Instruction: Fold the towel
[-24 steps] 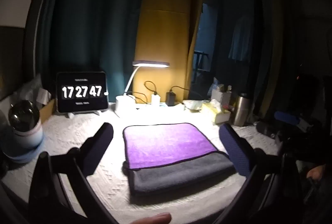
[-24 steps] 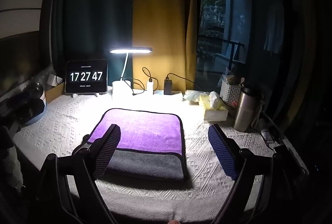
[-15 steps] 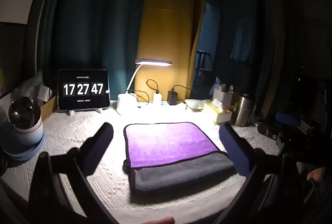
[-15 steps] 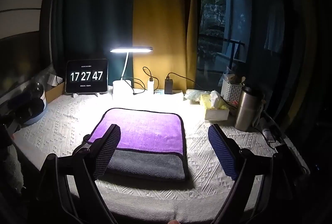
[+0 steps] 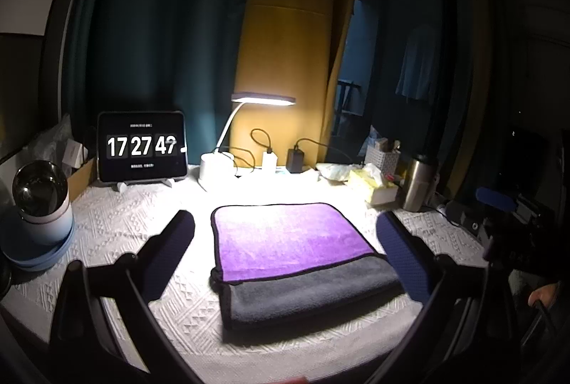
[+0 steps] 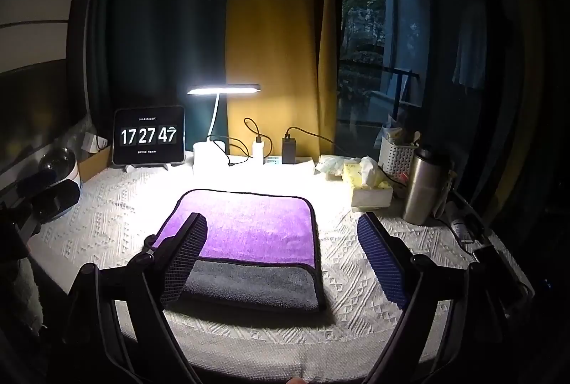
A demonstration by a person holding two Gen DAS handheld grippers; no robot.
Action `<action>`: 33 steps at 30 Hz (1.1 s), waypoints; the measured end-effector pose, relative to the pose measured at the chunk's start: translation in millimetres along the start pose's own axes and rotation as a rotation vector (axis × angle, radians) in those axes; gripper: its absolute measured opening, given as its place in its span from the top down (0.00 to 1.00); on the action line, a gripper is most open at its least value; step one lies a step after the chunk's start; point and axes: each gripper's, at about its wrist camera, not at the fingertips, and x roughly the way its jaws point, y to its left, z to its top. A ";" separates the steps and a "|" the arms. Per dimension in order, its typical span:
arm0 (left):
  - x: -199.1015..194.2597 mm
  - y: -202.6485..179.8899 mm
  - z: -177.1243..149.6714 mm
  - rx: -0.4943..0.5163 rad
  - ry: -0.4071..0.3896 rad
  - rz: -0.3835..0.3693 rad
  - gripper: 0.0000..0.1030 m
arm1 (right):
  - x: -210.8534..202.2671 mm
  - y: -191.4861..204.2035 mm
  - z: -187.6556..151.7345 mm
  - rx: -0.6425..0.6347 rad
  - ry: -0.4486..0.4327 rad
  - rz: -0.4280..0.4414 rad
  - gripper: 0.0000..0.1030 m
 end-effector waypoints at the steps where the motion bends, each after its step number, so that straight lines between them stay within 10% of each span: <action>1: -1.1 -1.6 -2.4 0.002 -0.004 0.002 0.01 | -0.8 0.5 1.0 0.001 0.001 0.000 0.14; 33: 1.9 -3.9 -5.3 0.003 0.023 -0.008 0.01 | -1.8 -2.3 2.5 0.014 0.003 0.005 0.14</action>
